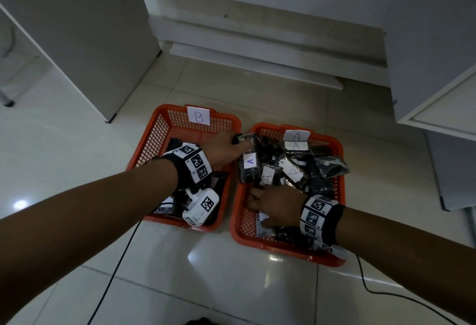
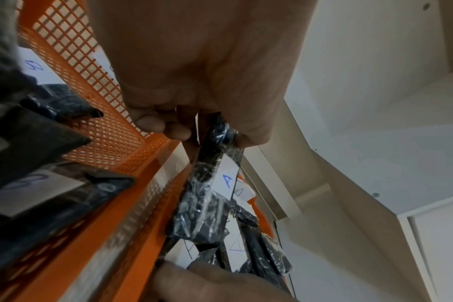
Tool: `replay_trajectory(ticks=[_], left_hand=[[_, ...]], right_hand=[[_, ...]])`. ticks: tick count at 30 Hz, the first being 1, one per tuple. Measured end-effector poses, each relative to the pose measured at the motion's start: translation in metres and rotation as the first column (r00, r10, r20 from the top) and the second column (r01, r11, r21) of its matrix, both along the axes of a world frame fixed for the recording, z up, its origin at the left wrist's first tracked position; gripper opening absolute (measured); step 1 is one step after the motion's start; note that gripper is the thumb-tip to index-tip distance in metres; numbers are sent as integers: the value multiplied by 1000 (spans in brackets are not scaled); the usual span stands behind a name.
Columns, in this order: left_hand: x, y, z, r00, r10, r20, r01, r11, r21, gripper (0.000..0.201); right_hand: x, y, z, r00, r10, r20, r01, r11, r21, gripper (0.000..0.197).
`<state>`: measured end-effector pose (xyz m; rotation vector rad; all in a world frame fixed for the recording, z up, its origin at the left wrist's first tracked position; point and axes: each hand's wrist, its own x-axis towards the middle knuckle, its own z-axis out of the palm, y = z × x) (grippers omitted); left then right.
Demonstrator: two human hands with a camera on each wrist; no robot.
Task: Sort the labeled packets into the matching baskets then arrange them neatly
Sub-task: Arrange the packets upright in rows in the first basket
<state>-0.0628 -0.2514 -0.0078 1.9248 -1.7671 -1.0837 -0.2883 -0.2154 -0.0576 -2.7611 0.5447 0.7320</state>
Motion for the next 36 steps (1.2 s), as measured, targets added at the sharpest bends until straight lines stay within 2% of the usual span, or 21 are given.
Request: replay_trajectory(ticks=[2, 7, 11, 13, 16, 18, 21, 25, 28, 30, 34, 36], left_hand=[[-3, 1, 3, 1000, -9, 6, 9, 1000, 0, 36], [-10, 3, 11, 999, -39, 37, 39, 999, -1, 29], [-8, 4, 11, 1000, -24, -6, 24, 1000, 3, 29], [-6, 4, 11, 1000, -13, -28, 12, 1000, -14, 28], [-5, 4, 13, 996, 32, -77, -36, 998, -43, 28], [-4, 4, 14, 994, 45, -95, -49, 998, -42, 27], [-7, 7, 17, 998, 33, -58, -35, 999, -21, 25], [-15, 15, 19, 995, -98, -13, 98, 995, -31, 38], [-20, 18, 16, 958, -284, 31, 285, 958, -40, 35], [-26, 22, 14, 906, -407, 113, 408, 913, 13, 34], [-38, 31, 3, 776, -567, 276, 567, 819, 89, 33], [-41, 33, -4, 719, -601, 348, 603, 789, 117, 30]], right_hand=[[-3, 1, 0, 1000, -24, -15, 24, 1000, 6, 61], [-15, -3, -2, 994, -106, 28, 104, 993, 56, 47], [-20, -12, 10, 973, -210, 93, 203, 976, 84, 43], [-22, -22, 19, 943, -281, 181, 286, 958, -4, 36], [-24, -40, 24, 881, -361, 304, 427, 885, -186, 50], [-23, -49, 24, 883, -380, 277, 444, 866, -229, 59], [-19, -52, 22, 887, -406, 219, 449, 869, -208, 57], [-17, -47, 19, 862, -435, 259, 475, 872, -116, 40], [-24, -49, 29, 777, -531, 337, 567, 824, -8, 24], [-32, -55, 40, 728, -571, 379, 618, 786, -2, 19], [-50, -60, 56, 748, -596, 293, 630, 776, -28, 24], [-55, -57, 57, 773, -548, 320, 614, 773, -160, 39]])
